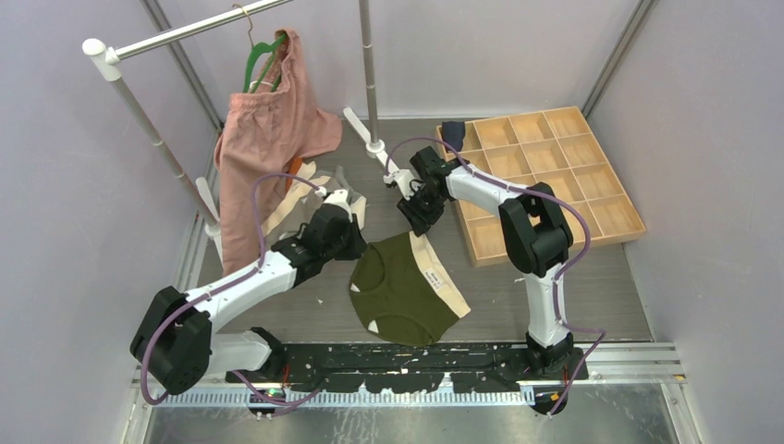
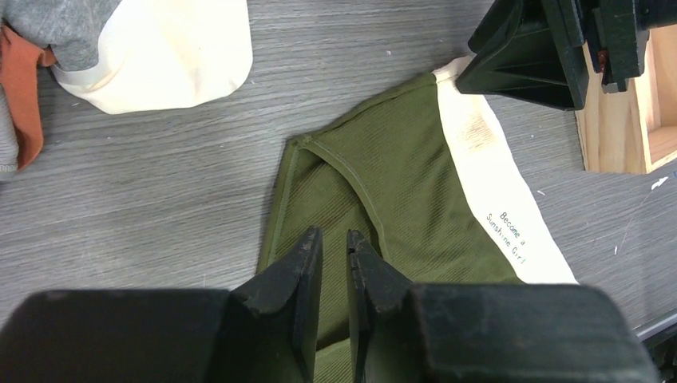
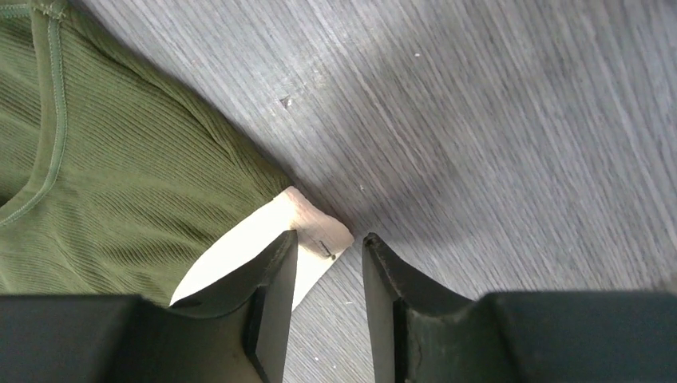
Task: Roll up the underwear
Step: Fold the underwear at the center of the board.
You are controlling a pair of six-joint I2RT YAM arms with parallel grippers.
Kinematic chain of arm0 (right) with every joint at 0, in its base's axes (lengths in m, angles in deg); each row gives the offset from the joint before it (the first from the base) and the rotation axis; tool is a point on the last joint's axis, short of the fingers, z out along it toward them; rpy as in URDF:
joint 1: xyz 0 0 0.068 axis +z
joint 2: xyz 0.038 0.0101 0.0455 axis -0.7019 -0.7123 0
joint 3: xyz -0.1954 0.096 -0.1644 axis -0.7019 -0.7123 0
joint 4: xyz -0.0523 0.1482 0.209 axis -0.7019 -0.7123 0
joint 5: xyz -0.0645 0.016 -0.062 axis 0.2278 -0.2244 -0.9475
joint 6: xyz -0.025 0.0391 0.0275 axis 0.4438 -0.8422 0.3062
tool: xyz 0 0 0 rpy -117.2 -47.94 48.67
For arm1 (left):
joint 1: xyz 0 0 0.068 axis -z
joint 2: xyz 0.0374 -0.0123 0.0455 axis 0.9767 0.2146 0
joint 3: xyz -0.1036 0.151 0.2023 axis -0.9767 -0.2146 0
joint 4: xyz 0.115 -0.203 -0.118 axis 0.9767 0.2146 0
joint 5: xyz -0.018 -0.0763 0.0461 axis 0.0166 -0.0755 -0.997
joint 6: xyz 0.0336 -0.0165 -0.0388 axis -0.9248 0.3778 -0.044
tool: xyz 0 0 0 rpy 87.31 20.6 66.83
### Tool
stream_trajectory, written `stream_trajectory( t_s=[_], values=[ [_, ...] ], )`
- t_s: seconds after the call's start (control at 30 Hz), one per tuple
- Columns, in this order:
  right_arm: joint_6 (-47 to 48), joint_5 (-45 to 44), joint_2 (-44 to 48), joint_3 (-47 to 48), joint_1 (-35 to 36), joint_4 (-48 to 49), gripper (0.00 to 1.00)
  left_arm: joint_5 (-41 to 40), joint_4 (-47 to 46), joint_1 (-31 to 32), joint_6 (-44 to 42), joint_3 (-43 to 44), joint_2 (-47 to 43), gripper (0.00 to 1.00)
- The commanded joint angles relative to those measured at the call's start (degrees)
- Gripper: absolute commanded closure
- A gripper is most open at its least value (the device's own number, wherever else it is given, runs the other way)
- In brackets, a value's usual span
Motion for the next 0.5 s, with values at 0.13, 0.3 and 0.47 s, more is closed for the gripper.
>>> stream_trajectory(
  t_s=[0.13,0.3,0.47],
  values=[
    [2.22,4.06,-0.52,1.77,-0.23,-2.8,0.69,-0.56,0.22,-2.12,-0.1,0.68,0.1,0.78],
    [1.08,4.9,-0.21,-0.03,-0.2,-0.52,0.82,1.78,-2.07,-4.58,0.42,2.31,3.81,0.66],
    [-0.09,4.96,-0.01,-0.65,-0.3,0.43,0.97,3.72,-2.68,-4.85,-2.31,7.0,11.91,0.57]
  ],
)
